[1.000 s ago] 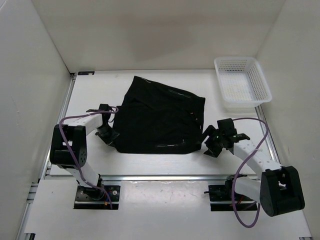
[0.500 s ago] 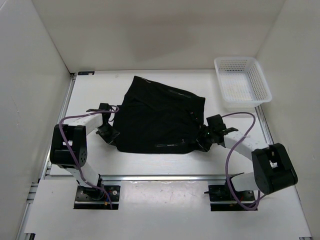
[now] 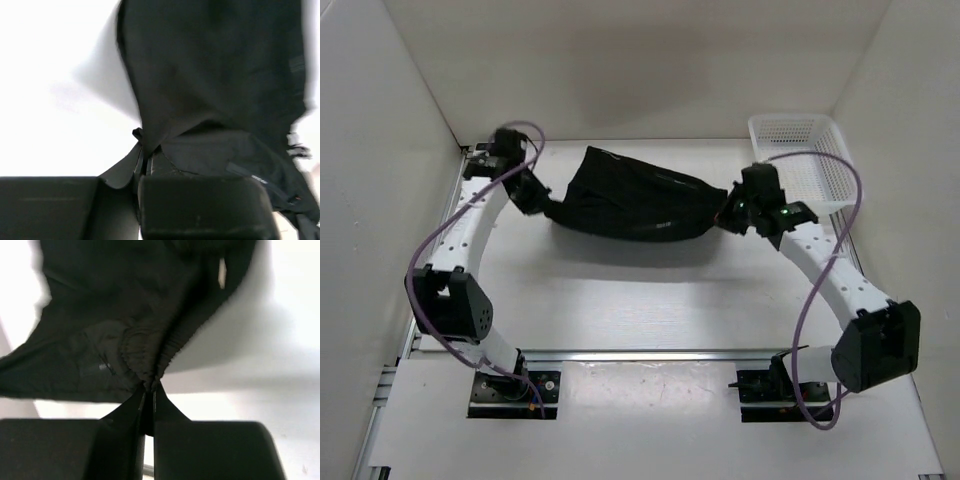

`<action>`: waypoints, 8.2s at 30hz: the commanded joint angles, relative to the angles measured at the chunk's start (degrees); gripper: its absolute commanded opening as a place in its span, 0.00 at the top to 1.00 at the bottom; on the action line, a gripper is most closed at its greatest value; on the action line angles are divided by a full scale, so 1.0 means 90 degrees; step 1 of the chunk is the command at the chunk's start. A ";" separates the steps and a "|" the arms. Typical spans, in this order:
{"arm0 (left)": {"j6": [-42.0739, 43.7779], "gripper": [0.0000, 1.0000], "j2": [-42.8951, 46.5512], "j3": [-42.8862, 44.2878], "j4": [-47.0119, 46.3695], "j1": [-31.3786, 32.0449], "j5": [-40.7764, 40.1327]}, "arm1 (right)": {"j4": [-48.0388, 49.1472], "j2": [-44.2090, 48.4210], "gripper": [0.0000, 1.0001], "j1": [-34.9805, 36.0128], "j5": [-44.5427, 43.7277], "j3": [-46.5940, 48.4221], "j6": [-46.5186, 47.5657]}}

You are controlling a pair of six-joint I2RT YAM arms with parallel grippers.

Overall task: Fold and stack the shorts
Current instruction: Flatten the shorts out, then fold the shorts

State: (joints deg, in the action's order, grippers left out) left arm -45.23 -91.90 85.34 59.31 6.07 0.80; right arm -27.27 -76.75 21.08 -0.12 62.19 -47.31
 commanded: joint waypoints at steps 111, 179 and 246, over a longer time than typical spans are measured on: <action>0.0435 0.28 0.0477 -0.2617 -0.0739 0.0831 -0.0587 | -0.0067 -0.0222 0.00 -0.1814 0.1975 -0.1441 0.1615; 0.1295 0.90 -0.2504 -0.1221 -0.1189 0.1172 0.0556 | -0.1412 -0.2056 1.00 0.2909 -0.2153 0.2609 0.3507; 0.2252 0.64 -0.0826 0.0909 0.0812 -0.0177 0.0205 | -0.0838 -0.1513 0.46 0.5569 -0.3023 0.2566 0.3003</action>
State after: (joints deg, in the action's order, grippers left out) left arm -27.14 -105.78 92.03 63.79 0.93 3.29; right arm -35.79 -96.03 72.66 -24.64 89.10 -14.83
